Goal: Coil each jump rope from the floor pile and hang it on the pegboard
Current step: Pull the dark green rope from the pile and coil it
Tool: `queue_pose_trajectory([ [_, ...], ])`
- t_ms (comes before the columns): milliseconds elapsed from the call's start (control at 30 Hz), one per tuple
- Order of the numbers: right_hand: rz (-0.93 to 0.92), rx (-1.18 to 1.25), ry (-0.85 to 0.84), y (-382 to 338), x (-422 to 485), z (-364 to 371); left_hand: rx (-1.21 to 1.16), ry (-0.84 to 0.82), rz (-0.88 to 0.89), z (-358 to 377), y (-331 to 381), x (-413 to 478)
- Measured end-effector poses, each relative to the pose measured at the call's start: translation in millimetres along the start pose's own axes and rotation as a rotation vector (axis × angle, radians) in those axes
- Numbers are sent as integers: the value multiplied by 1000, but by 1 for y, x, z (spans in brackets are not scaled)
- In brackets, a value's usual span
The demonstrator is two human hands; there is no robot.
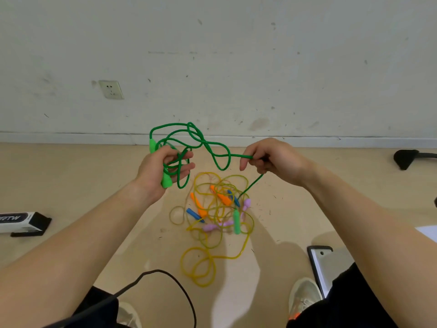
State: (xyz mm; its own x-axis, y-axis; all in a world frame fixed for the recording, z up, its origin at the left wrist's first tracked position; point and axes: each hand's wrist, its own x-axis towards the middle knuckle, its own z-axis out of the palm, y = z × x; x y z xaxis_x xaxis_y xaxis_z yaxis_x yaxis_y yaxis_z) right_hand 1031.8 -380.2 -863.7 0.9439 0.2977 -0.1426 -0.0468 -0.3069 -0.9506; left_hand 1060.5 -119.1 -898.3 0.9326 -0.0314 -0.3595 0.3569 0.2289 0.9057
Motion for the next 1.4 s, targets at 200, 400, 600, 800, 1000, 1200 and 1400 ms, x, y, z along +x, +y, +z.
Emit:
queue_pose_trajectory([
  [200, 8, -4, 81, 7, 6, 8, 30, -132, 10, 9, 4, -14],
  [400, -37, -226, 20, 7, -1, 16, -2, -185, -9, 21, 12, -33],
  [600, -37, -188, 0, 5, 2, 32, -85, -194, 9, 32, 3, -41],
  [800, -71, -202, -137, 0, -2, 35, -28, -64, 88, 35, -7, -44],
  [1000, 45, 55, -188, 5, 0, 38, 302, -257, 206, 44, -16, -54],
  [1200, 130, 162, -93, 16, 1, 31, 410, -163, 288, 41, -8, -51],
  [1400, 300, -251, 221, 56, 12, 8, 9, -199, 104, 25, 15, -44],
])
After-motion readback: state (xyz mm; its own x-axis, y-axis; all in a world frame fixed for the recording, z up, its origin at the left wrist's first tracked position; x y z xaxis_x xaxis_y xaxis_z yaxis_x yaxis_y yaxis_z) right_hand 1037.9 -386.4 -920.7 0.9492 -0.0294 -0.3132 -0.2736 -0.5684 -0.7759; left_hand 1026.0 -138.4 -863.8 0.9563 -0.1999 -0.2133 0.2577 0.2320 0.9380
